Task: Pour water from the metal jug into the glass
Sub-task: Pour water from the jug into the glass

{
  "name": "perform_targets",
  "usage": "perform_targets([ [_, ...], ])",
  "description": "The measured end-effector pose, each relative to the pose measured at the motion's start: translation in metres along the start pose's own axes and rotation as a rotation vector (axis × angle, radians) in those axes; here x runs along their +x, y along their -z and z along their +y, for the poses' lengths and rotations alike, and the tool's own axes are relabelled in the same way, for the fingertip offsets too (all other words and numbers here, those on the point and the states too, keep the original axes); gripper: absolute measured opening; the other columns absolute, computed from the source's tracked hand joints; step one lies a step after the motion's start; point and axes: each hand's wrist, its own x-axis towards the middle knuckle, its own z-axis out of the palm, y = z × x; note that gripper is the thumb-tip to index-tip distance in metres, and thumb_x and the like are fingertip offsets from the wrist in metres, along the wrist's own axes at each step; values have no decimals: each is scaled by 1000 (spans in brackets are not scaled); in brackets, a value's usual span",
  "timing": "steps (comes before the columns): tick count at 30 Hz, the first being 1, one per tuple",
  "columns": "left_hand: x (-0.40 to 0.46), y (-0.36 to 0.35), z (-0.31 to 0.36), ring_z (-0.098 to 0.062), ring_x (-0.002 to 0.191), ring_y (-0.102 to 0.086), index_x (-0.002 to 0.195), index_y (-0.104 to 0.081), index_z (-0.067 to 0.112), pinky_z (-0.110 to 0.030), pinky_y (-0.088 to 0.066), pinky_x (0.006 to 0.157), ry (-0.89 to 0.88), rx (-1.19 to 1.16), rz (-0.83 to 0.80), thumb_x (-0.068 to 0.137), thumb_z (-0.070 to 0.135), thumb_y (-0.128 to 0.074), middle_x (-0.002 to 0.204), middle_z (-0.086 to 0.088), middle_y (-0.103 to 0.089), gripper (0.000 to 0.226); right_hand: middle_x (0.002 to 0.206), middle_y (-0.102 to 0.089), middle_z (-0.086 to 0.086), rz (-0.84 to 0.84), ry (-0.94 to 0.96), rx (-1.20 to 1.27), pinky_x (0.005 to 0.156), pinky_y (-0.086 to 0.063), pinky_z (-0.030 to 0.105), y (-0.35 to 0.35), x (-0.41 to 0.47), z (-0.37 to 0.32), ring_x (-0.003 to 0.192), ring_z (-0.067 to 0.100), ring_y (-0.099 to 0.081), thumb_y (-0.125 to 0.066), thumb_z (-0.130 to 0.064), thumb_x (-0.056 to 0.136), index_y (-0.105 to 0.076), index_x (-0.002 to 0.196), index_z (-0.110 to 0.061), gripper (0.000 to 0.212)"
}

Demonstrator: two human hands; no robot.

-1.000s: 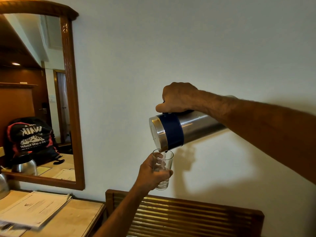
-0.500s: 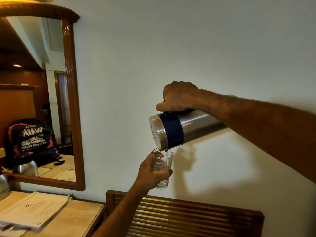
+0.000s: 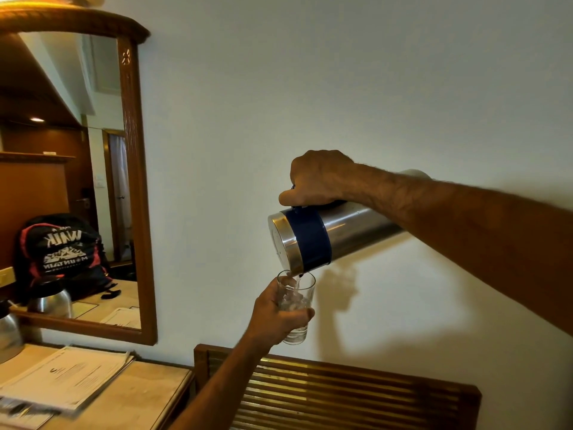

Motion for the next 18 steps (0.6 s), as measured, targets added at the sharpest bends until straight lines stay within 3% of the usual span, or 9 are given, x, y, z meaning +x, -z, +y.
perform_targets([
  [8,0,2,-2,-25,98,-69,112,-57,36,-37,-63,82,-12,-13,5,63,29,-84,110,-1,-69,57,46,-49,-5,-11,-5,9,47,-33,28,-7,0,0,45,15,-48,-52,-58,65,-48,50,-21,40],
  [13,1,2,-2,-23,94,-71,110,-58,38,-27,-62,73,-25,-17,2,64,29,-83,105,0,-70,52,47,-49,-5,-14,-26,28,47,-32,28,-8,-2,3,45,16,-47,-53,-58,65,-46,49,-21,40],
  [18,2,3,-4,-22,91,-71,106,-59,41,-27,-63,71,-32,-2,0,62,32,-83,101,2,-70,52,46,-49,-4,-22,-48,55,47,-32,28,-8,-4,7,45,16,-47,-52,-58,64,-46,48,-20,41],
])
